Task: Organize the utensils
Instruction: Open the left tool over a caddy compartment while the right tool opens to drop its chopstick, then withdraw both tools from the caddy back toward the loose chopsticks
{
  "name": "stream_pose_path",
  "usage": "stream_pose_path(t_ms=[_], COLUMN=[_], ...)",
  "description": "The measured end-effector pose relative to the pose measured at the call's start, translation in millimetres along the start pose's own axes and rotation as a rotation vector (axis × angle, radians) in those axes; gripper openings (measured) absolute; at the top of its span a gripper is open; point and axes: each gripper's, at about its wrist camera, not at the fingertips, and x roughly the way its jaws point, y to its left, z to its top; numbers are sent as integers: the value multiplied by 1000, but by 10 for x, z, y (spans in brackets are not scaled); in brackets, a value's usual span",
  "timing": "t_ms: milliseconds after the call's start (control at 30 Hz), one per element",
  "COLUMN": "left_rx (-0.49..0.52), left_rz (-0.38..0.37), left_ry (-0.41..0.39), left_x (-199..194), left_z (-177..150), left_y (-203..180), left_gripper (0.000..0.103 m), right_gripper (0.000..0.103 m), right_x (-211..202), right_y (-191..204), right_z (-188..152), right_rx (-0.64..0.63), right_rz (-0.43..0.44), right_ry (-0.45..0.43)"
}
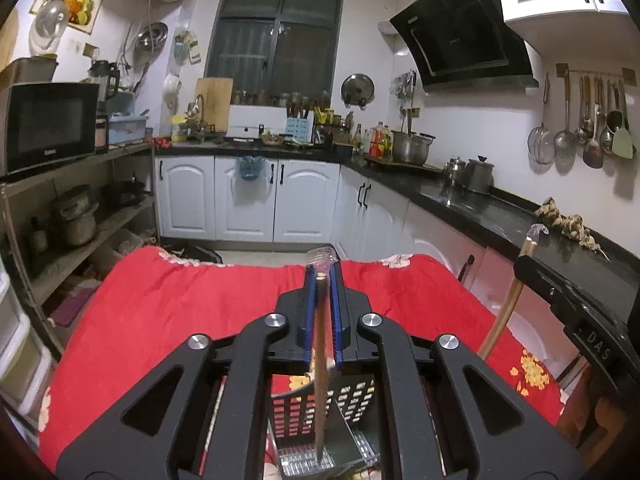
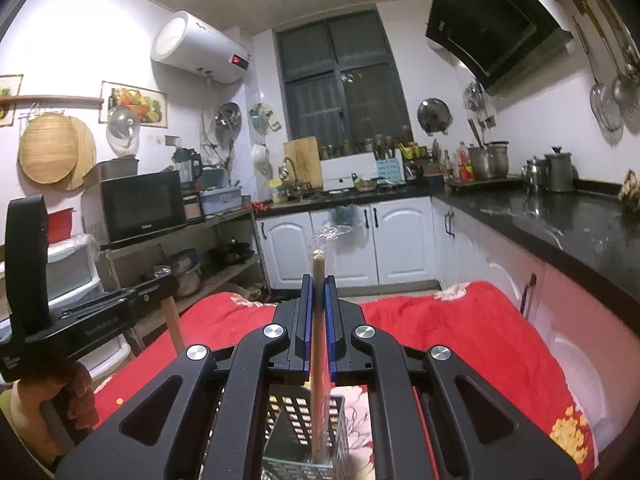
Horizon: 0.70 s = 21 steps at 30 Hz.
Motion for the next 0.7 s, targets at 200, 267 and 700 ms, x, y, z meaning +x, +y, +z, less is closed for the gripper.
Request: stream_pose_path(t_ms=[200,267,700], left_rx=[9,-9,-68], left_rz=[10,13,40], left_ry=[15,15,4], left_x=[-4,-26,-380], left_z=[-122,-141,-211], left_y=[-27,-9,110], left_gripper=[38,50,92], right_gripper=[43,48,85], right_x=[-56,-79,-407], right_y=[-43,-39,-144], right_z=[-84,-92,-141], right_rx=[46,39,34], right_rz=[-1,9,-75], right_ry=[32,51,81])
